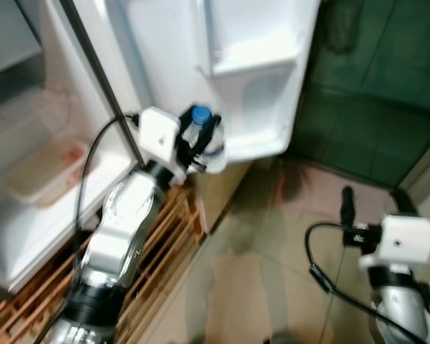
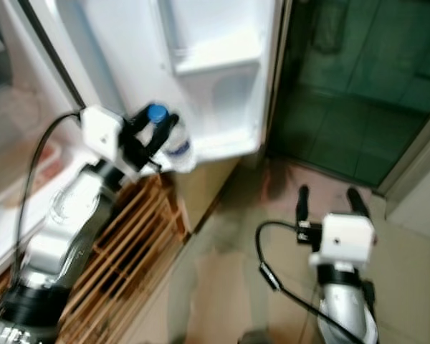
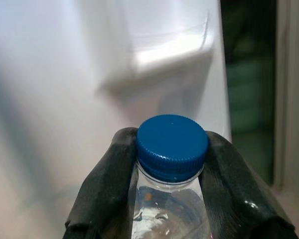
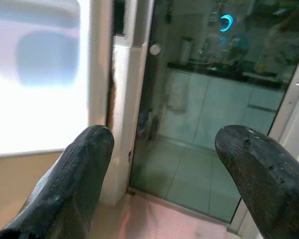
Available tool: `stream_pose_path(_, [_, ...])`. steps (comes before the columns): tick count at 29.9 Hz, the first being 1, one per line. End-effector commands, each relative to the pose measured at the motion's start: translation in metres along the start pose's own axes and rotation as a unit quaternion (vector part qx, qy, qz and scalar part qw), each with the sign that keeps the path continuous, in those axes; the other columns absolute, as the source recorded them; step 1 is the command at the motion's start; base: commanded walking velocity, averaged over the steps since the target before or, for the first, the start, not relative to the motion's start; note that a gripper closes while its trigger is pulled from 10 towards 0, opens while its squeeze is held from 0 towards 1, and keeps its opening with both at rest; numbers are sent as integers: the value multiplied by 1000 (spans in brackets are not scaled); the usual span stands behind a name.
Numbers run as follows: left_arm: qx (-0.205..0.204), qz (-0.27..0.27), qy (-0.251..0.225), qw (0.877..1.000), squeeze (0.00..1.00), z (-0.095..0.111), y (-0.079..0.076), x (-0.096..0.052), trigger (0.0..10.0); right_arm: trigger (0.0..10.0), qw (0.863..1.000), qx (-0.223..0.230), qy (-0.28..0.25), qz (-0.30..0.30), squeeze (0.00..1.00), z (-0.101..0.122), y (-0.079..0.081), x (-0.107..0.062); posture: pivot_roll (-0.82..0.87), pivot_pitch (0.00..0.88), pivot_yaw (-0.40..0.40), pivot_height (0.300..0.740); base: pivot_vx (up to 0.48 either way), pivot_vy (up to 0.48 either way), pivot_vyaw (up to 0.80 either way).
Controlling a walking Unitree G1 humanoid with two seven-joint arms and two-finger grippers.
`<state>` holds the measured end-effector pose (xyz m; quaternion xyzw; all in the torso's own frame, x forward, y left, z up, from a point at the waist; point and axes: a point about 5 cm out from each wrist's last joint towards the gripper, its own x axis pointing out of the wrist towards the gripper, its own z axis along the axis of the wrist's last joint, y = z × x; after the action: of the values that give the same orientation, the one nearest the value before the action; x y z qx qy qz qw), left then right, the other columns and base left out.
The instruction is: Restocking fridge
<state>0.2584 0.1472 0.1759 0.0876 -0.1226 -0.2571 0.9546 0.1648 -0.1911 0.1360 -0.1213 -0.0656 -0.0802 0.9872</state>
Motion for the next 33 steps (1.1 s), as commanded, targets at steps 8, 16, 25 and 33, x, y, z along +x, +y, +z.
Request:
stream_pose_path(8, [18, 120, -24, 992, 0, 18, 7, -14, 10000, 10000, 1000, 10, -20, 6, 0, 9, -6, 7, -198, 0, 37, 732, 0, 0, 0])
stream_pose_path(16, [6, 78, -59, 995, 0, 35, -6, 6, 10000, 10000, 999, 2, -40, 9, 0, 14, -7, 27, -208, 0, 35, 732, 257, -129, 159])
stream_pose_path(25, [4, 62, -55, 997, 0, 37, -11, 20, 10000, 10000, 999, -7, -46, 13, 0, 18, -1, 31, -222, 0, 48, 732, 335, -339, 740])
stream_pose_path(33, [11, 50, -63, 997, 0, 40, -13, 24, 10000, 10000, 999, -4, -40, 21, 0, 15, 3, 35, -219, 0, 53, 732, 345, -330, 625])
